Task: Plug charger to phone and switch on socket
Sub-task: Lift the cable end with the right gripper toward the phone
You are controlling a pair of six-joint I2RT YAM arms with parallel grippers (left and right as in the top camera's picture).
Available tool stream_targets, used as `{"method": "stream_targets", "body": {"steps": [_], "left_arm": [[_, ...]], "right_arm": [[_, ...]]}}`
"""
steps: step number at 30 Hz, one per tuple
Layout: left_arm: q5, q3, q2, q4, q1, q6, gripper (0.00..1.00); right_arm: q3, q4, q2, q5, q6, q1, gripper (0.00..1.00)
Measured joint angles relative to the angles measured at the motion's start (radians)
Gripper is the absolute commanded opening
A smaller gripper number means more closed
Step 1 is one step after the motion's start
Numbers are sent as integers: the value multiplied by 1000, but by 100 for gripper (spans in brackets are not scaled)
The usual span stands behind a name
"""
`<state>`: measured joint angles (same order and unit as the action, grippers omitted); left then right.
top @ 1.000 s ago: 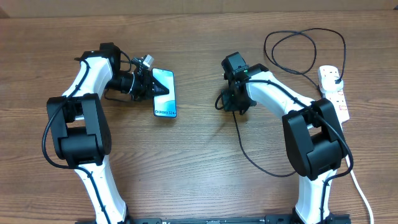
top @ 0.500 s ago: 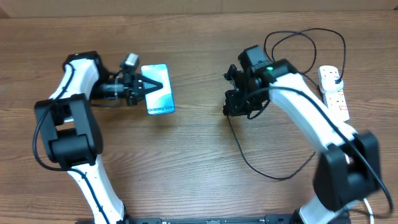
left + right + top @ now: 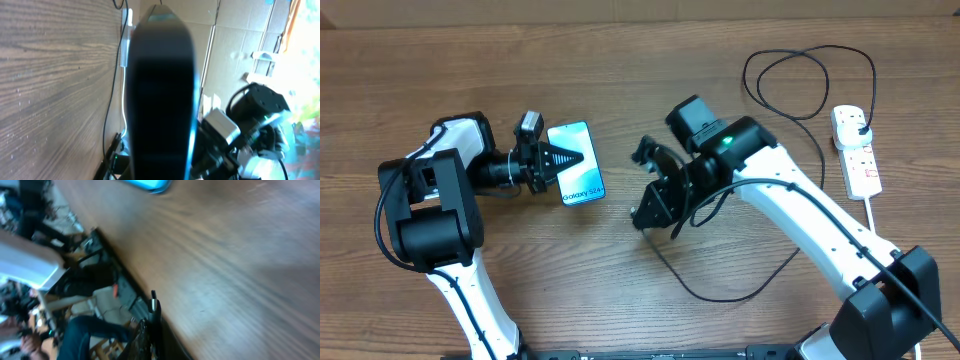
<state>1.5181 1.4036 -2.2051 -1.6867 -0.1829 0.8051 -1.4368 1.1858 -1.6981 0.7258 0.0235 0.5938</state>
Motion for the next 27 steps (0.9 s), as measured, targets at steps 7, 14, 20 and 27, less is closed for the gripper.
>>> {"method": "stream_targets", "body": {"steps": [7,14,20,27], "left_arm": [[1,-26,42,0,0,27,4],[0,-26,52,66,0,56,4],[2,-28,52,242,-3,27,4],[12,-30,52,626,-8,-254,4]], "right_arm": [[0,-32,1,35,-7,71,4],[4,-101,1,43,-85,80,4],[39,-119,1,-1,-148,80,4],[61,-245,1,-38,-228,80,4]]}}
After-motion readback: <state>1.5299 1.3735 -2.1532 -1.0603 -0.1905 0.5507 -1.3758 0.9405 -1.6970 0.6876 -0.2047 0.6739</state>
